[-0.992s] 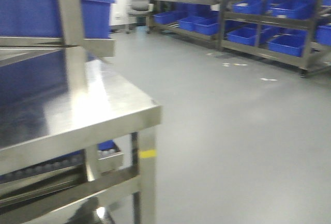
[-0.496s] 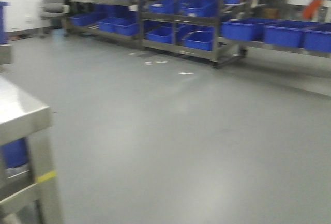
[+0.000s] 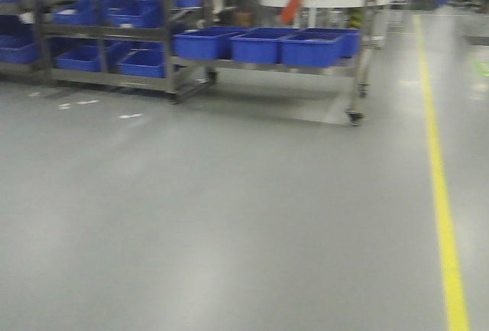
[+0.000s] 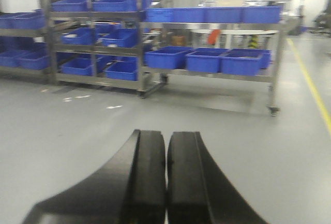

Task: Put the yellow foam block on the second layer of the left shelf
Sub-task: 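Drive the base across the room carrying the block in the right gripper, then turn the base and drive toward the shelf of blue bins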

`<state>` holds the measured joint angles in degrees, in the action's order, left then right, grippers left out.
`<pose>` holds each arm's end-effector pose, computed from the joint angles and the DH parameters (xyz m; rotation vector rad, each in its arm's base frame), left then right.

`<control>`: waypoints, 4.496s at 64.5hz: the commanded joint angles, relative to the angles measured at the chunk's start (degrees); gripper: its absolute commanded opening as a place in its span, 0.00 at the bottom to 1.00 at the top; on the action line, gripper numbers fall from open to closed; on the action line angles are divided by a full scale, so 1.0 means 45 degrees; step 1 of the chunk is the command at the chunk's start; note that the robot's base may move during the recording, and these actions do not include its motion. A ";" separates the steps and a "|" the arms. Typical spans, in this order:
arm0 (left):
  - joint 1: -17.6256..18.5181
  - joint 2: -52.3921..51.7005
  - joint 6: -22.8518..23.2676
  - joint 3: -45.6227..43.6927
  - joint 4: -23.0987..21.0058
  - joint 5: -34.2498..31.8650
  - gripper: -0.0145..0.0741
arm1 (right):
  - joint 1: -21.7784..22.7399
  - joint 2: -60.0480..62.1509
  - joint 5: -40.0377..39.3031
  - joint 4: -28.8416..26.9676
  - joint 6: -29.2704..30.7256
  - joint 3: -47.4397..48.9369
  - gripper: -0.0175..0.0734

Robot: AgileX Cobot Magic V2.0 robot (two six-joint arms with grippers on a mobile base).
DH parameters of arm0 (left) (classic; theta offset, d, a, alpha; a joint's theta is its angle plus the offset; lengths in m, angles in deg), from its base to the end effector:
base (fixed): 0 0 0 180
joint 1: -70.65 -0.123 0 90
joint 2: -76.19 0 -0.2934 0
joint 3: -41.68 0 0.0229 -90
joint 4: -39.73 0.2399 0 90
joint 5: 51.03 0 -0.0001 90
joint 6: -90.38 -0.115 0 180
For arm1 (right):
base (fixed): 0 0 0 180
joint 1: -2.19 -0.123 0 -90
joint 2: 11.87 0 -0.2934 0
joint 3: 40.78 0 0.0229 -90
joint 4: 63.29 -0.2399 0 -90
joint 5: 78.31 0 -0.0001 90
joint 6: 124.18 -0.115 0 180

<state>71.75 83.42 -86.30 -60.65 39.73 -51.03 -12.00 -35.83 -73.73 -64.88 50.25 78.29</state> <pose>0.0604 -0.0012 0.2142 -0.0287 1.4818 -0.0625 0.0812 0.0208 0.2873 -0.0980 1.5660 0.2950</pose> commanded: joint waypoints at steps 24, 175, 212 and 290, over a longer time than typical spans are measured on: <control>0.0062 -0.0231 0.0041 0.0339 -0.0072 -0.1039 0.30 | 0.0090 -0.0098 -0.1171 0.0144 0.0082 0.0380 0.71; 0.0062 -0.0231 0.0041 0.0339 -0.0072 -0.1039 0.30 | 0.0090 -0.0098 -0.1156 0.0144 0.0082 0.0380 0.71; 0.0062 -0.0231 0.0041 0.0339 -0.0072 -0.1039 0.30 | 0.0090 -0.0098 -0.1156 0.0144 0.0082 0.0380 0.71; 0.0062 -0.0231 0.0041 0.0339 -0.0072 -0.1039 0.30 | 0.0090 -0.0098 -0.1156 0.0144 0.0082 0.0380 0.71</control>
<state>71.75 83.42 -86.30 -60.65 39.73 -51.03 -12.00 -35.75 -73.73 -64.88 50.38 78.29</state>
